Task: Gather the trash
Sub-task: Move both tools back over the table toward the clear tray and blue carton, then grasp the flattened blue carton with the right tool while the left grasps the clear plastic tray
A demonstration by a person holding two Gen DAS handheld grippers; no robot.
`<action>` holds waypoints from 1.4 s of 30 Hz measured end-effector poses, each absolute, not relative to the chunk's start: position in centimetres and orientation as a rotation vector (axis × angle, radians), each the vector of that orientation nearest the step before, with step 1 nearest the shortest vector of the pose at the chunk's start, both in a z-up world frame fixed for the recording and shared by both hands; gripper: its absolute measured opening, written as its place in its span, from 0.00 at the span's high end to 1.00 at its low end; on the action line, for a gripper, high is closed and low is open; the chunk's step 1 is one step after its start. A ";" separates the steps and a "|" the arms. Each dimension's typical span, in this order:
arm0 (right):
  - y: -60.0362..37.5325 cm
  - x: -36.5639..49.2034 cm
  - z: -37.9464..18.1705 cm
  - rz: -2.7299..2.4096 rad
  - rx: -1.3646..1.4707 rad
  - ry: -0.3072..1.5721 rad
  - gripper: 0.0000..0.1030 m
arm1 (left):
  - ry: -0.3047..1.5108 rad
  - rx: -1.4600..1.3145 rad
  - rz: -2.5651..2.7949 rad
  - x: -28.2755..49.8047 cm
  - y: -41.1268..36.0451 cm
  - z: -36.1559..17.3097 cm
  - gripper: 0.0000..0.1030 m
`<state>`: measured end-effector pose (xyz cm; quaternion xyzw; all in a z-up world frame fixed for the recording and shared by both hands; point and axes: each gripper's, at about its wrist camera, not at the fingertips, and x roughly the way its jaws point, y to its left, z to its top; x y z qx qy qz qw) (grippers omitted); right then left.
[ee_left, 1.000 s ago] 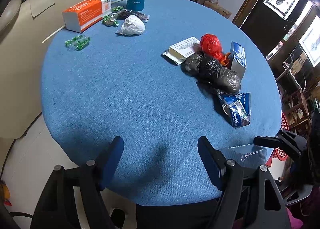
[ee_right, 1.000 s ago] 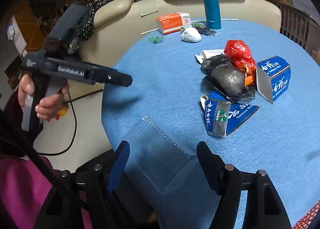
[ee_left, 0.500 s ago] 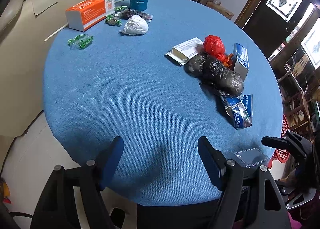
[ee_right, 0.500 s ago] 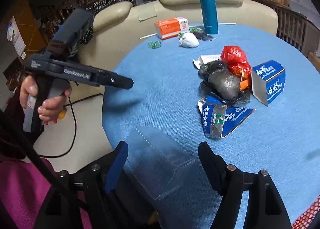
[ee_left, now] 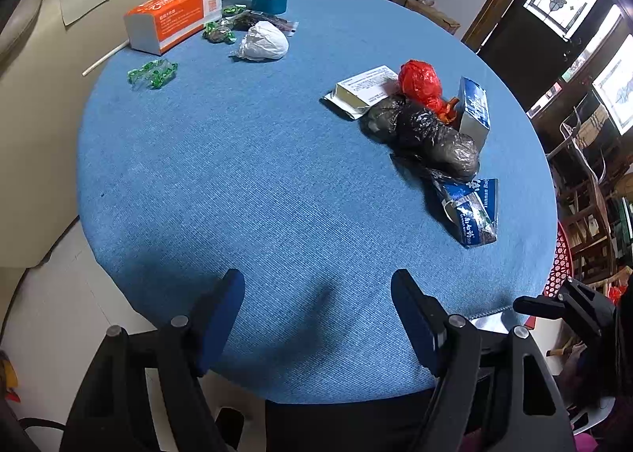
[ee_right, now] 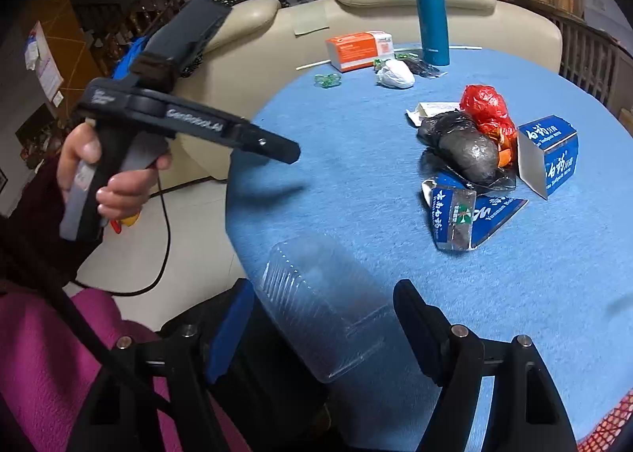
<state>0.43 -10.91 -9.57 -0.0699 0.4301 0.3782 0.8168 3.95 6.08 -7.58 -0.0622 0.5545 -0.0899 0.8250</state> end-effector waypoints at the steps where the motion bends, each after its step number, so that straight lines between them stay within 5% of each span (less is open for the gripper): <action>1: -11.0 0.4 -9.6 0.803 -0.146 0.916 0.25 | 1.181 -0.130 -0.193 3.9 6.0 -7.6 0.25; 22: -11.2 1.6 -10.9 0.751 -0.145 0.928 0.26 | 1.231 -0.125 -0.226 3.2 5.0 -8.9 0.25; 42: -11.8 2.0 -11.0 0.738 -0.096 0.919 0.26 | 1.091 0.255 -0.576 -5.3 -1.9 -10.0 0.25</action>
